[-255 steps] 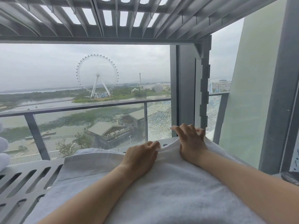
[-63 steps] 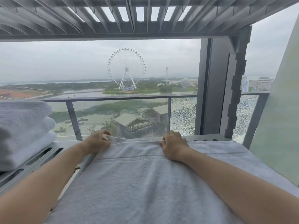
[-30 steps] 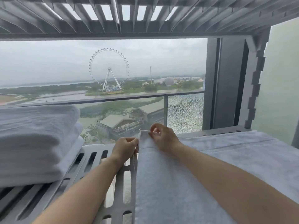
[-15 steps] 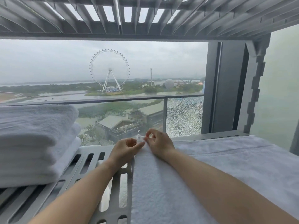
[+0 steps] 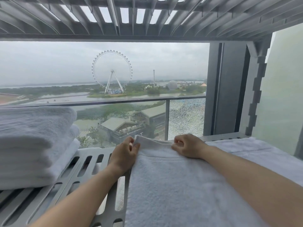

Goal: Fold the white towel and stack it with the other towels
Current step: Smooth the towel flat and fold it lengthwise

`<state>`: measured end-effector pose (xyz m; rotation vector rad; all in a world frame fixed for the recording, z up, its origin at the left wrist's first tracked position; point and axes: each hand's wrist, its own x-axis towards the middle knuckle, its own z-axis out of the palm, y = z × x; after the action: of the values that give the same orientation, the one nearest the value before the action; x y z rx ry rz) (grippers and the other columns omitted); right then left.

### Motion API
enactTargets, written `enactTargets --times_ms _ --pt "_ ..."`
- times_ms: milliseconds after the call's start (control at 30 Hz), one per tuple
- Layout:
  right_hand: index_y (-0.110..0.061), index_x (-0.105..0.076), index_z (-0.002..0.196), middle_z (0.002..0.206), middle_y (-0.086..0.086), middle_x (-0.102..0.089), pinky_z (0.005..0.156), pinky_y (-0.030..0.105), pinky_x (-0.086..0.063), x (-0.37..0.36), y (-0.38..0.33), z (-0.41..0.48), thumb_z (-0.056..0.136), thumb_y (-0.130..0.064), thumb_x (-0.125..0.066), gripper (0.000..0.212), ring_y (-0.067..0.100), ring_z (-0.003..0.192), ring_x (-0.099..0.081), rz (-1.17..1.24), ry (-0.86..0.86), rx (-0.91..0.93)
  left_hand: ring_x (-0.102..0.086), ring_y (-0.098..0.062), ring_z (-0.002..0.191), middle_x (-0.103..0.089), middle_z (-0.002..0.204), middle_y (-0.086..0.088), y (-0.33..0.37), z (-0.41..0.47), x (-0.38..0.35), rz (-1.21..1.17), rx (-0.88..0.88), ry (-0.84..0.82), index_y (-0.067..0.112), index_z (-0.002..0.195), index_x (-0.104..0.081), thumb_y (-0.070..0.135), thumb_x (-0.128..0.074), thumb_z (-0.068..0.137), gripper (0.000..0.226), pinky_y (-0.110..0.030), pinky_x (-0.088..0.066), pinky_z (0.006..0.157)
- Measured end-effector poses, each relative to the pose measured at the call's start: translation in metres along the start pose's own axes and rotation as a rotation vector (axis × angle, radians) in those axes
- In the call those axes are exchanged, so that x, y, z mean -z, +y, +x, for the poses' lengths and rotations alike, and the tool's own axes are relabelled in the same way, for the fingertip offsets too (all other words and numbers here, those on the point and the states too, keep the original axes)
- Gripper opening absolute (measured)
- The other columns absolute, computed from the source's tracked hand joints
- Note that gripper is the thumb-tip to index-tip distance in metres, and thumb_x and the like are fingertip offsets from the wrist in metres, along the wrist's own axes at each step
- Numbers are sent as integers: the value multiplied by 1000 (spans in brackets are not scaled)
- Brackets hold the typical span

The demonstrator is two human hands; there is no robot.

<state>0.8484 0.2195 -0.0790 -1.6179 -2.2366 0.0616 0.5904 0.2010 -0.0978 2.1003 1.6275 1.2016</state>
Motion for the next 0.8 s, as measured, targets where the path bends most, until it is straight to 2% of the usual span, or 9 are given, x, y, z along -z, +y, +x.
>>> enactTargets --times_ms 100,167,300,467,567,700,733,800 --pt "-19 -60 88 82 5 -65 65 29 -38 15 6 4 92 -38 -50 22 25 78 -58 -72 108 29 -62 -30 84 -69 91 -6 -2 0 -1 86 25 29 17 103 -51 38 -44 94 23 -35 -44 69" --pt "-17 -62 92 86 6 -67 64 29 -36 16 3 10 94 -35 -49 23 25 80 -59 -85 214 77 -60 -30 81 -66 84 -6 -2 0 0 105 44 60 18 98 -50 38 -42 95 22 -33 -38 66" --pt "-6 -62 90 92 11 -64 69 31 -38 -8 -1 15 95 -26 -50 24 29 86 -58 -10 198 136 -56 -29 76 -57 72 -1 -5 -1 2 145 84 82 18 85 -48 40 -38 96 26 -34 -34 63" --pt "-13 -58 91 84 13 -68 64 32 -38 -11 6 19 96 -33 -44 25 30 79 -61 -21 222 89 -60 -30 82 -64 83 -5 -5 2 2 218 107 92 17 90 -53 45 -38 95 32 -35 -39 65" --pt "-19 -59 98 90 10 -69 68 31 -36 -13 5 22 94 -42 -45 27 29 85 -63 -136 233 88 -61 -29 90 -68 94 -4 -7 4 5 305 139 68 21 96 -56 53 -37 93 37 -35 -43 73" --pt "-16 -57 109 106 6 -58 83 38 -35 -8 2 21 85 -47 -57 39 25 99 -55 -428 388 111 -63 -25 88 -69 86 1 -5 5 7 499 117 127 27 86 -58 59 -37 89 39 -38 -35 83" --pt "-15 -58 106 105 6 -58 82 38 -36 -6 -4 16 85 -44 -60 37 25 96 -56 -388 432 125 -63 -23 85 -69 82 2 -4 5 7 552 92 157 27 85 -57 58 -39 88 37 -38 -32 81" --pt "-16 -60 93 91 0 -61 77 33 -44 -1 -20 2 86 -38 -61 23 23 84 -60 -156 464 147 -63 -20 76 -68 74 3 -2 4 8 672 30 189 27 84 -56 55 -44 87 31 -37 -28 80"
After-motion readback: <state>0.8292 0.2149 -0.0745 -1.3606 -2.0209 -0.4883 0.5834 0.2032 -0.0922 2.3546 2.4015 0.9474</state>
